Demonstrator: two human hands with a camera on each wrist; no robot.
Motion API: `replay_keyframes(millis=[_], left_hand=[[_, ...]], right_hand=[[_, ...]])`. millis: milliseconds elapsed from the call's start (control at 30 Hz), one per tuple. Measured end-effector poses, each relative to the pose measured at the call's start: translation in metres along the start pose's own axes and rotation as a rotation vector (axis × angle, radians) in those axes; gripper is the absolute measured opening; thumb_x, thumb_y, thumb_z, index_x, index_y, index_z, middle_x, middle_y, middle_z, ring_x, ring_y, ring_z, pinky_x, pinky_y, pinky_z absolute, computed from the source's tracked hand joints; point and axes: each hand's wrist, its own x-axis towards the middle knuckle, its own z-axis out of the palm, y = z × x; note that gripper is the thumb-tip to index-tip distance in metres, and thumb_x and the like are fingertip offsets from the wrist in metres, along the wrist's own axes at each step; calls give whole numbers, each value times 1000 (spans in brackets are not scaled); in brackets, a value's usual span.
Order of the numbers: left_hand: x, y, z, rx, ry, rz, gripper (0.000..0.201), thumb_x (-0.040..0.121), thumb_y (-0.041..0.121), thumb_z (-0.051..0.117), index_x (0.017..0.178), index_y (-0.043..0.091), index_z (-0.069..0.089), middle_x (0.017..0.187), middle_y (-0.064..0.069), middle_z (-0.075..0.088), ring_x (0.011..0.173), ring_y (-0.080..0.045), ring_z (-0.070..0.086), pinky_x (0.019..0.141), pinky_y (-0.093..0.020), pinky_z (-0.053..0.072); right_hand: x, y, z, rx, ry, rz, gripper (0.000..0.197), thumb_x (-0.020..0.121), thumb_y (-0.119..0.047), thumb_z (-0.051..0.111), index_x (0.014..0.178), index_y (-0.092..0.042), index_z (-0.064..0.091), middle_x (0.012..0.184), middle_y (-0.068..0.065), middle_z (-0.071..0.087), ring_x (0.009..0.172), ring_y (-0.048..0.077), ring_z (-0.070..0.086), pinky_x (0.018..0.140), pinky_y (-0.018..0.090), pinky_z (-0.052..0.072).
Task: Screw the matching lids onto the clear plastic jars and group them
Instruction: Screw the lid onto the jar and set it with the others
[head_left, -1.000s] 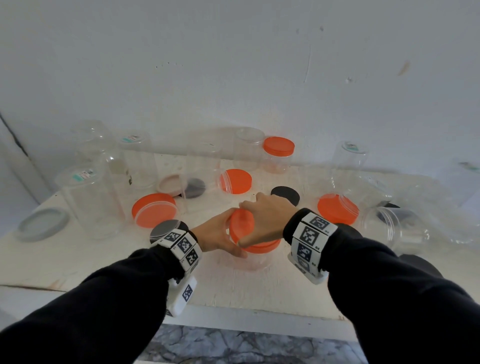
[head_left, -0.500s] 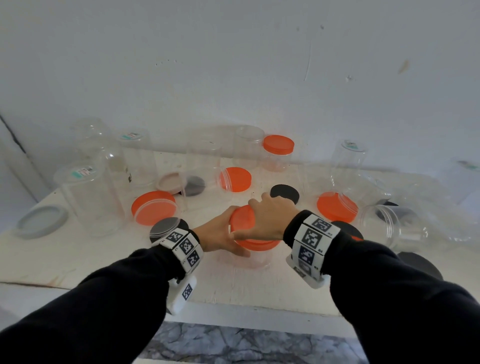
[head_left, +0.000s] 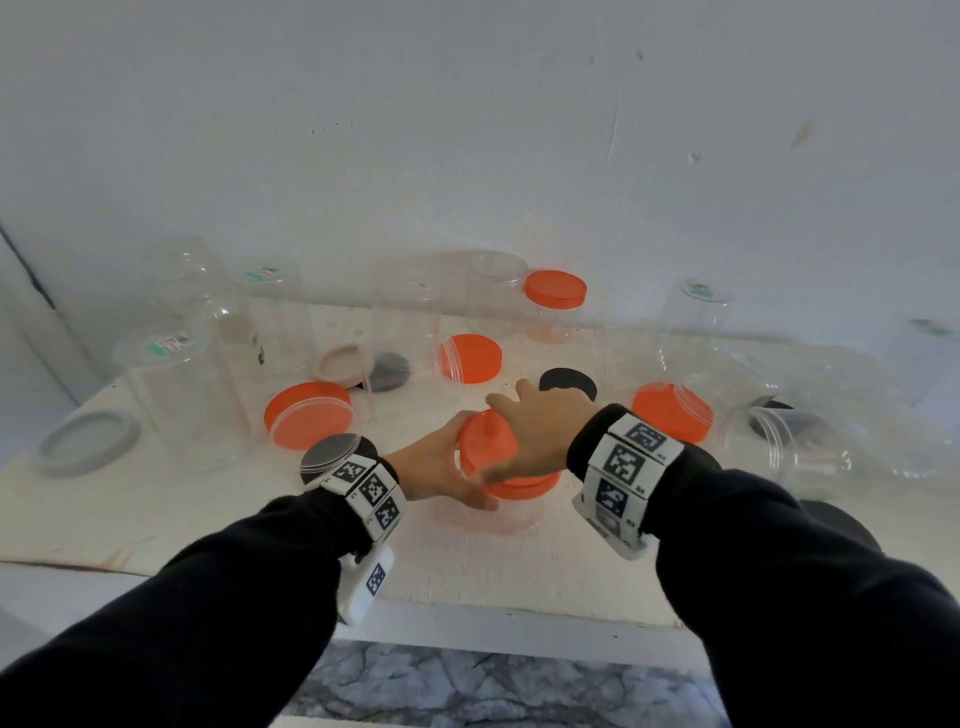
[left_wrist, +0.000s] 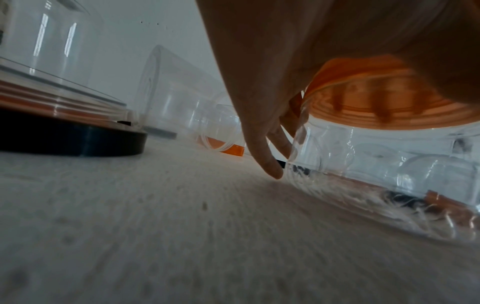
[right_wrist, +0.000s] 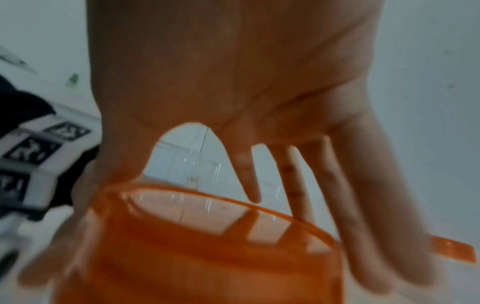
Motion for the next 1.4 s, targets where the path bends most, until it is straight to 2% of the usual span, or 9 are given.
replay_keyframes(millis=[167,400,567,667,833,1033,1100,1300,1400], left_hand=[[0,0,1,0,10,13,114,43,39,85,138,28,23,132,8,40,124,-8,41,101,-25,40],[1,-1,1,-8,-1,-17,112,48,28,86,140,20,21,128,1,48,121,-15,48,96,-27,43],[1,-1,1,-17,9,9,116,40,41,85,137,28,23,132,5,42,124,-11,43,101,-34,44],[1,-2,1,-12,15,18,117,39,42,85,139,25,25,133,5,42,125,-12,42,101,-34,43],[3,-2,1,2,17,-13,109,50,26,90,137,22,24,127,3,46,120,-15,46,98,-31,42],[1,0,2,10,29,23,113,39,42,83,136,22,28,127,9,41,120,-10,43,94,-27,45],[1,-1,2,-6,33,34,115,37,43,82,137,18,31,126,14,37,120,-10,41,95,-29,45],[1,1,2,35,15,13,116,42,41,85,139,21,24,129,3,46,121,-13,46,97,-31,45],[1,1,2,39,26,22,113,45,39,86,138,22,25,128,6,43,121,-13,45,96,-29,44]], right_hand=[[-1,11,-11,152,-165,-214,89,72,-43,74,141,-48,17,143,-5,24,124,25,35,97,46,41],[4,-6,2,-4,81,53,87,72,-79,45,132,-16,41,120,8,50,98,24,53,69,32,41],[3,12,-7,174,-176,-154,95,71,-56,71,144,-43,11,149,-4,19,130,25,33,101,45,39],[4,9,-1,163,-95,-147,91,67,-57,72,140,-48,19,135,-2,32,115,24,45,89,40,46],[2,-8,13,64,145,46,81,73,-76,47,134,-23,39,116,8,47,94,26,53,66,32,40],[-5,4,6,200,-79,-165,88,75,-53,67,143,-42,13,151,0,15,132,29,26,99,48,38],[-5,7,6,195,-89,-198,86,75,-44,71,141,-47,16,148,-4,17,128,28,27,99,48,39],[0,-6,9,8,82,-16,85,73,-75,49,143,-32,25,127,8,42,106,29,51,71,32,41],[1,2,6,99,-33,-89,86,73,-67,59,143,-41,17,142,4,29,125,28,35,87,40,42]])
